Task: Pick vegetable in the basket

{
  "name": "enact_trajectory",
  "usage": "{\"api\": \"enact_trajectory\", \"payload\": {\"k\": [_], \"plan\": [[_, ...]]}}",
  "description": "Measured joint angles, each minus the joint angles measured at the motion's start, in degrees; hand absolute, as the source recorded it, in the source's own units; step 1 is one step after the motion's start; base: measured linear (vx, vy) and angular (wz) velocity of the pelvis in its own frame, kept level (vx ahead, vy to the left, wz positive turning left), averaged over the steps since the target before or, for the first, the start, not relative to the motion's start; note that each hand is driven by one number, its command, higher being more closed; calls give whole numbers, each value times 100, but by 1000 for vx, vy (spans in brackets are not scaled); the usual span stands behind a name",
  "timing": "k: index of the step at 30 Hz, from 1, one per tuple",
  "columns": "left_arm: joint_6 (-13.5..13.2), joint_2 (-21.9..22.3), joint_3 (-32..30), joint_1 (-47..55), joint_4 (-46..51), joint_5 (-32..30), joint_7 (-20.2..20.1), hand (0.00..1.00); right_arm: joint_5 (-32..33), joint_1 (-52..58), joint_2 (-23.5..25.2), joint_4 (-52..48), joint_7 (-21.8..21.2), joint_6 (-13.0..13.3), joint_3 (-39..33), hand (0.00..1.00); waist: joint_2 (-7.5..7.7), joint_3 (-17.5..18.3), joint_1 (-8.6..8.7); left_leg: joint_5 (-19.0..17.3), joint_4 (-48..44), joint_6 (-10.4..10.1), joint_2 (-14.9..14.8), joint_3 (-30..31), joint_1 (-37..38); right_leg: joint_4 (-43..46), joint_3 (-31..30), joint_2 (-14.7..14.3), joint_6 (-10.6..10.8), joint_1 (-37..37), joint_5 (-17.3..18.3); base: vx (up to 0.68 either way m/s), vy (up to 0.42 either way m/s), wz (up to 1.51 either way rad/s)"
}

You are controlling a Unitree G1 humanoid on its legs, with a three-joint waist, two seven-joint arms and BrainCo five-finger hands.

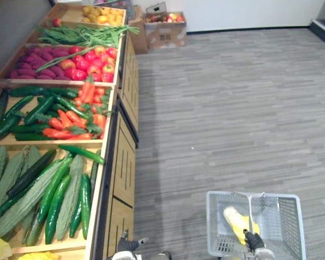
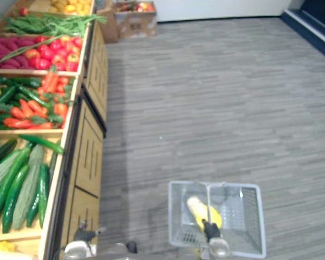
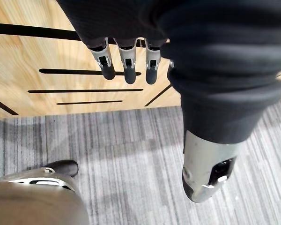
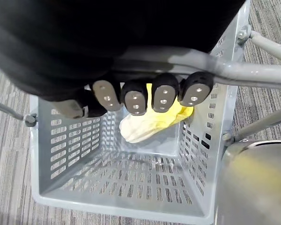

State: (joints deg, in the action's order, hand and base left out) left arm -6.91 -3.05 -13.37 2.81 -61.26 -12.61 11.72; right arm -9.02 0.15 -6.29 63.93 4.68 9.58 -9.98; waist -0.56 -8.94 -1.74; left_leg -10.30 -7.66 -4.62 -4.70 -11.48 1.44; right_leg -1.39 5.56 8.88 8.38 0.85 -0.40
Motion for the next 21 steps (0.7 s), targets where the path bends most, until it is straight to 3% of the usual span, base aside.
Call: {"api": "enact_trajectory", "payload": {"k": [2,4,5,6,8,9,11,13,14,15,16,17,18,19,21], "plan": [[0,-48,5,-4,-30,-9,32,0,0,-4,-10,-11,-2,17,-76,100,51,-28,-5,-37,74,34,-6,-64,99,213,-62,-14,-49,87,85,42,-17,-29],[4,-76,27,-5,-28,-23,36,0,3,-66,3,-82,14,55,-112,100,51,-32,-24,-120,120,78,-12,-224,221,1255,-181,18,-73,567,446,27,6,-47],[15,-118,129,-6,-32,-79,39,0,9,-107,14,-182,16,81,-128,100,117,-70,-27,-134,140,93,-23,-366,319,2318,-180,51,-117,1091,558,18,-5,-48],[18,-177,259,12,-28,-142,35,0,14,-115,68,-343,22,134,-141,100,161,-105,-24,-172,150,127,7,-463,514,3357,-145,183,-125,1513,553,23,-6,-38],[27,-322,292,35,-35,-181,39,0,12,-74,194,-470,37,229,-137,100,367,-156,12,-280,183,191,110,-481,857,4398,-92,483,-86,1830,549,94,-12,-6],[67,-354,294,89,-25,-209,42,0,16,-34,235,-478,68,254,-128,100,399,-127,25,-327,206,181,84,-475,977,4576,147,669,-254,1884,683,166,-36,14],[87,-354,296,89,-33,-214,48,0,14,-45,233,-475,113,251,-105,100,390,-113,8,-354,257,137,-26,-405,1003,3954,637,809,-371,1892,751,169,-51,20],[110,-332,294,132,-45,-219,42,0,11,-104,234,-474,140,218,-159,100,309,-116,10,-322,344,14,-270,-380,988,2396,901,710,-247,1884,520,268,-132,12],[118,-329,293,149,-45,-220,41,0,11,-109,235,-473,141,211,-175,100,303,-115,10,-317,358,3,-299,-376,989,2190,901,692,-235,1883,439,335,-211,6],[135,-328,292,193,-46,-222,41,0,13,-123,234,-478,141,192,-246,100,298,-117,15,-328,373,-87,-404,-360,1010,1499,899,641,-207,1870,127,365,-298,7],[142,-314,278,216,-73,-226,40,0,14,-133,237,-472,141,159,-326,100,274,-134,12,-363,409,-188,-516,-341,1124,1081,938,580,-189,1809,-486,450,-358,6],[145,-310,243,197,-131,-225,39,0,18,-143,222,-472,143,138,-352,100,252,-135,11,-350,449,-217,-601,-338,1211,1082,989,503,-221,1731,-827,452,-364,-5],[154,-207,112,185,-247,-234,36,0,18,-193,180,-463,145,96,-435,100,39,-143,6,-164,446,-413,-772,-333,1276,1425,1039,333,-303,1780,-565,380,-320,-19],[156,-158,19,196,-252,-234,38,0,20,-256,179,-469,159,99,-566,100,37,-128,16,169,419,-594,-809,-227,1293,2039,956,356,-361,2000,-210,366,-336,-19],[161,-106,-53,201,-251,-231,44,0,20,-234,114,-455,123,103,-649,100,8,-95,45,454,52,-651,-906,51,1218,2565,1032,377,-445,2065,339,374,-367,1]]}}
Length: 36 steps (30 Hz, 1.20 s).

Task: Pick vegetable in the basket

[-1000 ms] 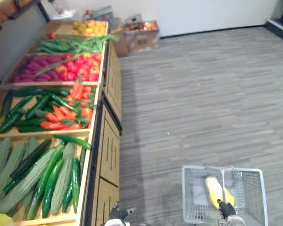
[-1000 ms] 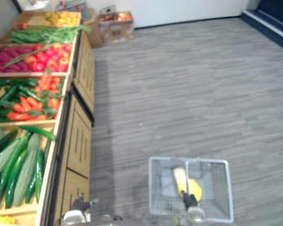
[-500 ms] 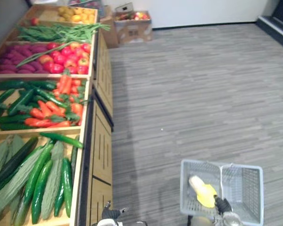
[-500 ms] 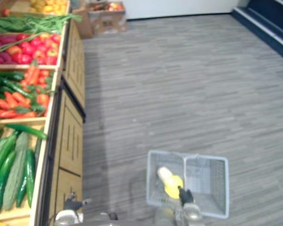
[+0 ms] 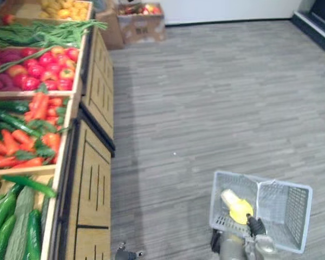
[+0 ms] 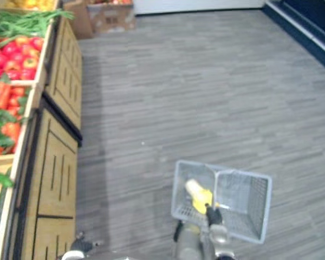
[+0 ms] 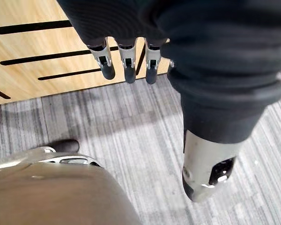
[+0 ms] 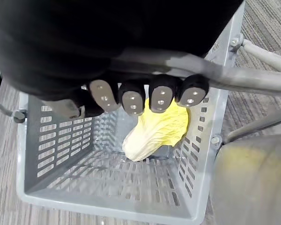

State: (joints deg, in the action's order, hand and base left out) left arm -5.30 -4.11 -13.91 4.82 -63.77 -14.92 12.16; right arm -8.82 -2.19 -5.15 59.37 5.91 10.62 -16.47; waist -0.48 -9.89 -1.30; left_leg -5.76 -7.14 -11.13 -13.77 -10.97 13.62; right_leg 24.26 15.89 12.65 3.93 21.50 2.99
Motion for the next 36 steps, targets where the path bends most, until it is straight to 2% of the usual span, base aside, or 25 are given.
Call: {"api": "enact_trajectory", "payload": {"k": [2,4,5,6,7,8,9,10,11,13,15,16,17,18,20,22,24,26,27,29,30,31,33,34,36], "plan": [[40,60,-34,6,4,4,4,0,0,24,-56,88,-15,-28,-3,100,-92,128,48,322,-606,19,-202,282,-356,12,195,-108,-77,-158,272,387,-332,27],[44,78,-72,1,16,17,5,0,2,39,-60,248,-16,-42,-21,100,-118,150,120,941,-1327,11,-357,600,-733,-214,422,-216,-164,-550,404,350,-240,38],[44,76,-105,-2,45,25,4,0,26,110,-57,300,-13,-70,-45,100,-112,154,113,1553,-1831,-108,-468,714,-1003,-468,557,-296,-212,-888,431,372,-212,40],[38,23,-127,-1,66,65,14,0,28,170,-61,405,-3,-80,-58,100,-42,122,94,1669,-2661,-199,-629,636,-1320,-775,655,-350,-243,-1225,444,445,-239,36],[45,27,-177,11,79,143,38,0,29,222,-76,466,2,-139,-67,100,-40,120,76,1322,-3468,-312,-719,465,-1588,-1032,715,-410,-242,-1607,443,365,-180,26],[47,27,-200,22,86,163,59,0,32,256,-77,466,10,-184,-93,100,-28,115,73,1091,-3745,-290,-714,371,-1684,-1136,749,-424,-242,-1812,443,348,-152,23],[44,23,-214,29,119,264,102,0,32,359,-79,467,26,-249,-114,100,-6,116,63,597,-4074,-187,-607,275,-1876,-1363,796,-427,-241,-2161,443,252,-80,24],[44,26,-212,27,142,287,114,0,33,379,-77,467,34,-265,-117,100,1,116,45,388,-4154,-130,-530,232,-2002,-1466,827,-424,-240,-2303,445,276,-40,34],[42,24,-174,28,227,297,123,0,36,458,-70,481,58,-285,-121,100,12,115,16,-42,-4187,-18,-336,191,-2362,-1667,917,-408,-234,-2524,444,218,42,28],[33,7,-96,1,305,297,134,0,41,460,-65,565,105,-295,-168,100,59,98,-65,-458,-3477,199,26,-218,-2850,-1766,1016,-241,-120,-2691,432,232,158,22],[34,22,-15,23,330,298,161,0,41,503,-73,549,115,-297,-199,100,52,103,-58,-310,-2171,377,339,-590,-2959,-1791,1108,-76,209,-2902,528,222,236,20],[28,125,18,82,344,297,168,0,43,598,-89,476,117,-300,-220,100,-73,155,-63,139,-1301,417,442,-588,-2927,-1829,1129,-119,342,-3009,624,248,278,14],[29,98,-24,124,353,296,174,0,56,665,-4,428,124,-340,-202,100,-65,227,-100,215,-993,994,596,-635,-2829,-1871,1055,-85,441,-3120,714,328,276,17],[37,32,-21,191,478,282,231,0,99,693,131,369,103,-333,-55,100,145,339,-122,201,-776,952,796,-690,-2786,-1983,918,-7,445,-3119,710,283,188,12],[38,23,-147,183,614,245,315,0,104,683,271,267,117,-325,72,100,303,285,-199,73,-826,1002,916,-727,-2828,-1935,861,14,440,-3081,710,270,84,3],[41,130,-381,172,722,248,336,0,59,676,288,92,111,-287,397,100,335,267,-355,-174,-1186,1277,890,-905,-2833,-1964,716,79,436,-3181,692,250,65,-15],[40,177,-452,186,758,251,340,0,13,650,347,-68,105,-275,563,100,338,280,-415,-334,-1345,1315,810,-1065,-2731,-1995,547,73,489,-3267,603,190,18,-31],[39,188,-445,232,729,248,331,0,-6,623,384,-65,75,-223,580,100,323,357,-425,-377,-1268,1261,755,-1122,-2549,-2009,353,16,536,-3259,321,137,0,-42],[36,167,-447,295,681,248,331,0,-8,624,368,-15,77,-177,551,100,406,450,-425,-391,-1043,1216,820,-1133,-2432,-1749,235,47,546,-3093,286,110,40,-34],[41,150,-411,360,574,248,321,0,-8,585,278,8,80,-125,478,100,379,614,-385,-367,-524,1141,944,-1103,-2176,-673,95,220,545,-2561,286,136,86,-28],[38,105,-294,380,507,248,311,0,-8,527,157,-1,96,-68,442,100,435,606,-382,-358,-253,1134,1070,-1030,-1932,438,-54,461,506,-2088,247,133,94,-12],[43,39,-200,393,488,246,302,0,-8,477,140,0,93,-44,450,100,481,592,-374,-352,-175,1125,1130,-1033,-1804,976,-130,598,500,-1857,137,111,64,8],[52,-139,38,441,444,242,243,0,-8,423,135,13,95,-10,461,100,535,562,-303,-382,10,1185,1229,-819,-1320,2343,-301,879,404,-1446,-841,244,50,44],[52,-161,48,446,445,244,237,0,-8,410,153,26,94,-13,460,100,564,556,-280,-412,10,1225,1221,-724,-1231,2590,-300,886,375,-1394,-792,329,15,58],[82,-221,53,447,414,246,204,0,-10,320,186,144,97,-38,461,100,612,511,-229,-456,3,1238,1114,-547,-938,3075,57,891,147,-1091,259,283,-50,54]]}}
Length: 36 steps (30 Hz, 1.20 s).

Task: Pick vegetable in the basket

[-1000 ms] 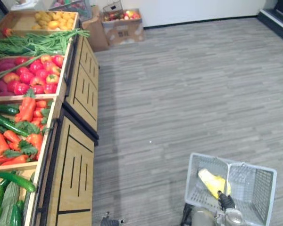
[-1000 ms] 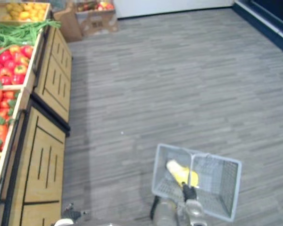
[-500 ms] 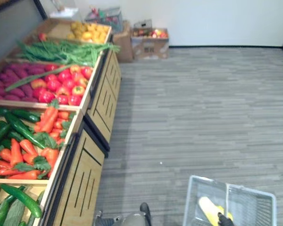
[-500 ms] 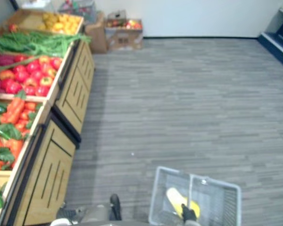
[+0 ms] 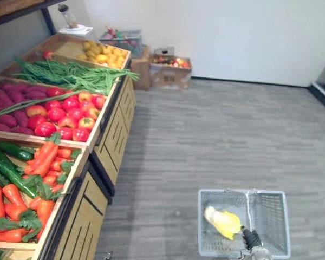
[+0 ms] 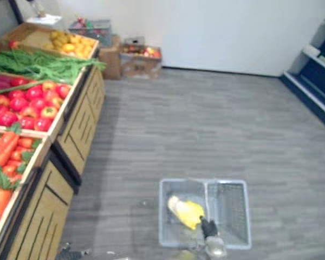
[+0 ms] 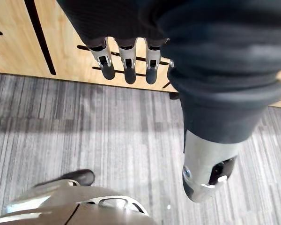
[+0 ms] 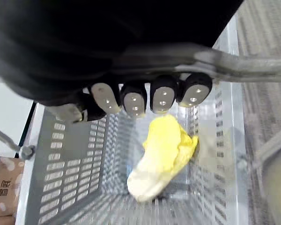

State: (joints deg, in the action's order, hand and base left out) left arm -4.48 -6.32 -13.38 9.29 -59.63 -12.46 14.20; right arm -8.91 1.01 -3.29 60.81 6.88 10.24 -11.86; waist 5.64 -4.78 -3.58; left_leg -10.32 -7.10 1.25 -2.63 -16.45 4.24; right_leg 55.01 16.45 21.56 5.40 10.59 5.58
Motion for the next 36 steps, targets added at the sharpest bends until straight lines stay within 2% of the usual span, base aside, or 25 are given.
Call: {"api": "enact_trajectory", "payload": {"k": [2,3,4,5,6,7,8,9,10,12,15,17,18,20,22,23,25,26,27,28,29,30,31,34,36], "plan": [[4,38,-9,-17,-24,0,-10,0,-1,-29,-13,57,5,0,-5,100,-118,-85,51,-23,72,-25,-131,151,215,-404,305,-190,-111,245,342,258,-96,43],[4,74,-24,-43,-35,-2,-22,0,7,-37,-14,38,7,16,-18,100,-189,-136,80,-23,118,-29,-210,211,308,-824,323,-342,-158,340,370,332,-207,62],[0,114,-76,-49,-66,-13,-48,0,37,-25,9,45,0,10,-72,100,-254,-187,165,-31,117,-44,-331,347,391,-1809,210,-598,-117,388,332,270,-216,59],[2,119,-122,-61,-88,-18,-59,0,47,-9,42,46,3,8,-134,100,-254,-187,180,-46,111,-69,-363,396,413,-2273,116,-676,-77,391,279,337,-318,67],[-2,136,-196,-70,-85,-19,-73,0,55,24,88,44,5,6,-212,100,-252,-188,191,-122,98,-205,-419,498,454,-3000,-85,-788,0,378,165,321,-332,52],[-11,136,-329,-68,-71,-25,-84,0,64,63,188,46,8,1,-362,100,-151,-186,183,-298,79,-487,-443,620,525,-3925,-349,-802,23,303,-304,337,-368,49],[-21,97,-422,-67,-64,-37,-87,0,77,93,251,46,9,-3,-393,100,-14,-187,171,-377,45,-611,-396,656,542,-4329,-482,-733,64,264,-570,333,-411,37],[2,189,-592,-99,-157,-79,-85,0,91,84,236,67,10,-26,-473,100,-80,-221,119,-539,-24,-818,-575,770,623,-4241,-308,-893,155,147,-810,312,-381,33],[-11,304,-717,-58,-123,-137,-92,0,86,94,202,29,8,-29,-562,100,-265,-201,122,-545,-109,-854,-803,760,612,-4092,-148,-1047,75,124,-561,297,-352,30],[-37,428,-748,-72,-93,-150,-85,0,86,76,113,26,4,-31,-645,100,-397,-242,114,-569,-26,-902,-1018,793,688,-3483,-36,-1125,50,258,-87,254,-266,30],[-36,414,-845,-65,-137,-151,-97,0,82,77,81,13,-32,12,-706,100,-345,-204,122,-497,104,-959,-1041,1111,740,-2540,54,-996,17,520,736,231,-220,35],[-33,443,-953,-34,-146,-148,-85,0,60,71,41,90,-67,12,-740,100,-354,-123,111,-387,-20,-823,-1069,1290,621,-2500,202,-973,8,473,908,252,-171,41],[-32,440,-962,-9,-146,-144,-80,0,30,63,40,171,-104,2,-740,100,-363,-66,122,-289,-314,-749,-1107,1492,361,-2677,340,-1000,-13,365,921,238,-138,46],[-25,450,-1002,-2,-144,-112,-74,0,18,28,29,337,-107,-5,-741,100,-379,-27,146,-105,-979,-800,-1161,1781,-111,-3015,592,-1059,-41,111,860,289,-137,62],[-6,468,-1038,0,-140,-87,-75,0,21,35,6,472,-107,-35,-776,100,-397,-21,185,216,-1641,-1040,-1213,1826,-528,-3296,922,-1023,-74,-266,794,326,-77,87],[1,431,-1042,-16,-139,88,-75,0,28,55,-16,565,-103,-96,-830,100,-269,-94,186,569,-2127,-1206,-1233,1627,-803,-3615,1191,-948,-63,-656,785,347,-55,114],[-19,366,-1023,-53,-120,260,-49,0,37,157,-55,562,-83,-233,-863,100,-221,-126,175,314,-2979,-1115,-1395,803,-1305,-4100,1655,-867,-41,-1269,730,282,-47,120],[-30,365,-998,-64,-100,283,-47,0,37,215,-84,566,-73,-282,-893,100,-200,-139,180,37,-3319,-943,-1404,314,-1584,-4250,1850,-817,-31,-1535,724,277,24,144],[-43,373,-937,-88,-9,289,-21,0,36,292,-92,567,-34,-341,-1000,100,-182,-148,179,-218,-3470,-556,-1296,-595,-2031,-4325,2247,-714,38,-1860,686,271,51,150],[-35,385,-931,-122,53,282,8,0,38,340,-99,563,-11,-357,-1008,100,-190,-146,182,-178,-3275,-386,-1191,-971,-2161,-4312,2433,-681,79,-1973,663,402,155,164],[-29,409,-844,-105,52,273,78,0,39,408,-105,533,7,-382,-1038,100,-254,-155,166,248,-2462,32,-936,-1757,-2230,-4266,2731,-710,161,-2189,617,241,123,114],[-31,428,-758,-97,47,270,91,0,39,442,-105,503,9,-381,-1089,100,-340,-153,167,595,-1979,263,-826,-2104,-2206,-4217,2833,-784,185,-2245,604,401,261,137],[-17,398,-679,-63,-31,262,91,0,34,498,-36,504,17,-379,-1246,100,-395,-94,187,388,-1402,918,-666,-2616,-2018,-4028,2906,-821,237,-2318,637,288,197,120],[10,293,-683,-255,-99,250,97,0,27,110,147,498,8,-354,-1245,100,-221,-263,181,549,-422,949,-80,-2301,-1843,-4399,2916,-830,263,-2192,769,281,175,92],[10,323,-671,-254,-142,227,96,0,-7,-4,156,428,6,-358,-1220,100,-242,-328,152,557,-274,936,69,-2185,-1600,-4733,2876,-797,250,-2287,736,126,-4,50]]}}
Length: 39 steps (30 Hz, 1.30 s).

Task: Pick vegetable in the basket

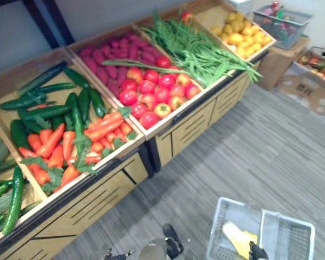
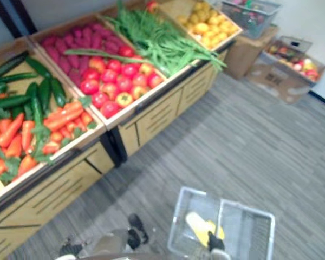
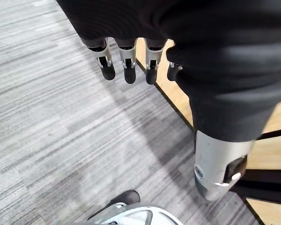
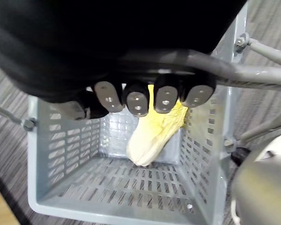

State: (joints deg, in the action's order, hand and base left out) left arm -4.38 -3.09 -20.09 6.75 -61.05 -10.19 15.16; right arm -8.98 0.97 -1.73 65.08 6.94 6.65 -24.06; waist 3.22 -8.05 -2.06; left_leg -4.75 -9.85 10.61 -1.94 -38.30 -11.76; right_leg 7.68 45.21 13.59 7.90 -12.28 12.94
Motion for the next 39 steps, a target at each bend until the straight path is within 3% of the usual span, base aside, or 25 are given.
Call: {"api": "enact_trajectory", "payload": {"k": [2,3,5,6,7,8,9,10,12,13,15,17,19,20,22,23,24,27,30,33,39], "plan": [[0,31,10,6,-40,-14,-1,0,-3,-7,7,-144,2,4,101,100,-21,-16,-70,25,162,-60,140,76,264,-157,-33,88,-27,16,-246,41,-67,29],[1,38,38,8,-58,-17,-6,0,-4,1,-28,-164,-7,29,101,100,-77,10,-35,51,306,-136,195,170,341,-126,-28,100,67,-8,-307,-7,-83,34],[2,63,85,11,-80,-38,-24,0,1,-13,-50,-162,-9,103,34,100,-112,41,-91,146,821,-413,335,263,403,154,108,152,134,94,-345,-70,-56,35],[5,26,133,9,-162,-87,-33,0,-1,-17,-65,-155,-3,119,-27,100,-68,94,-68,-126,1003,-804,457,84,470,423,307,382,-34,212,-252,-45,11,36],[11,-89,188,-8,-175,-138,-42,0,-5,-27,-87,-108,-14,124,-17,100,15,109,-44,-242,604,-638,449,29,452,650,353,551,-156,288,-169,74,4,31],[51,-54,261,101,-200,-149,-67,0,-8,-49,-249,-152,-32,139,2,100,-103,103,-44,-357,182,-729,191,72,561,1540,291,807,-150,465,-161,171,42,34],[80,-108,304,164,-261,-161,-100,0,-12,-99,-381,-212,-32,136,48,100,-90,104,24,-368,481,-789,311,312,849,2654,70,1285,-270,688,-226,228,74,56],[87,-158,393,158,-258,-180,-146,0,-4,-90,-451,-209,-28,121,89,100,-45,107,32,-354,601,-734,388,552,1059,3637,-446,1564,-859,1081,-581,201,116,69],[85,-231,405,140,-225,-183,-182,0,11,-116,-427,-158,-1,140,91,100,-56,108,41,-390,591,-689,337,827,1134,4248,-1354,1380,-754,1623,-549,208,48,81],[82,-248,414,125,-198,-182,-189,0,6,-150,-349,-126,-9,130,122,100,59,37,56,-348,588,-633,289,1000,1249,4440,-1770,1179,-591,1903,-398,212,10,89],[100,-283,399,156,-171,-179,-209,0,10,-131,-214,-49,-4,116,184,100,138,27,44,-341,593,-643,208,1255,1368,4210,-1839,948,-579,2150,-322,249,-35,89],[123,-229,395,135,-171,-177,-205,0,48,-134,-149,4,3,128,169,100,59,14,66,-341,605,-688,64,1588,1411,3332,-2071,543,-454,2433,-206,249,-77,78],[117,-208,387,25,-177,-161,-207,0,56,-116,-127,10,-1,150,-47,100,-16,-26,79,-271,678,-824,-26,1988,1406,1874,-2711,92,-294,2526,-309,175,-101,81],[116,-209,376,2,-176,-152,-208,0,60,-110,-127,18,1,146,-96,100,-18,-28,85,-257,694,-864,-38,2081,1401,1490,-2880,16,-222,2505,-365,250,-217,89],[93,-133,-21,-37,-172,-120,-215,0,87,-82,-91,63,-6,132,-264,100,46,7,52,-269,704,-1119,-68,2374,1399,453,-3287,-98,-109,2464,-979,224,-261,70],[75,-130,-134,-25,-172,-117,-219,0,88,-73,-58,69,-6,132,-265,100,102,34,53,-278,707,-1191,-53,2426,1404,357,-3309,-74,-131,2452,-1253,190,-317,62],[69,-106,-389,-33,-184,-116,-223,0,87,-42,-3,72,-14,132,-290,100,249,51,48,-301,757,-1330,-40,2562,1450,323,-3223,-23,-115,2348,-1376,179,-338,42],[53,201,-797,14,-178,-112,-218,0,29,-99,-85,54,-96,108,-426,100,-130,85,16,-164,1004,-1666,-506,2641,1492,188,-2882,-458,-329,2261,-1241,172,-278,30],[53,329,-969,15,-212,67,-238,0,30,-99,-186,65,-171,95,-637,100,-316,93,34,42,1237,-1851,-747,2647,1582,60,-2636,-713,-472,2101,-1151,154,-242,26],[51,343,-1007,33,-225,269,-319,0,29,-75,-203,112,-233,87,-718,100,-349,120,44,146,1270,-1895,-821,2659,1598,-148,-2456,-819,-497,1875,-1137,54,-102,29],[-49,289,-761,72,-205,547,-321,0,22,-84,-189,125,-229,70,-720,100,-313,113,43,265,1135,-1840,-714,2841,1288,-390,-2130,-723,-459,1777,-1170,-7,-18,35]]}}
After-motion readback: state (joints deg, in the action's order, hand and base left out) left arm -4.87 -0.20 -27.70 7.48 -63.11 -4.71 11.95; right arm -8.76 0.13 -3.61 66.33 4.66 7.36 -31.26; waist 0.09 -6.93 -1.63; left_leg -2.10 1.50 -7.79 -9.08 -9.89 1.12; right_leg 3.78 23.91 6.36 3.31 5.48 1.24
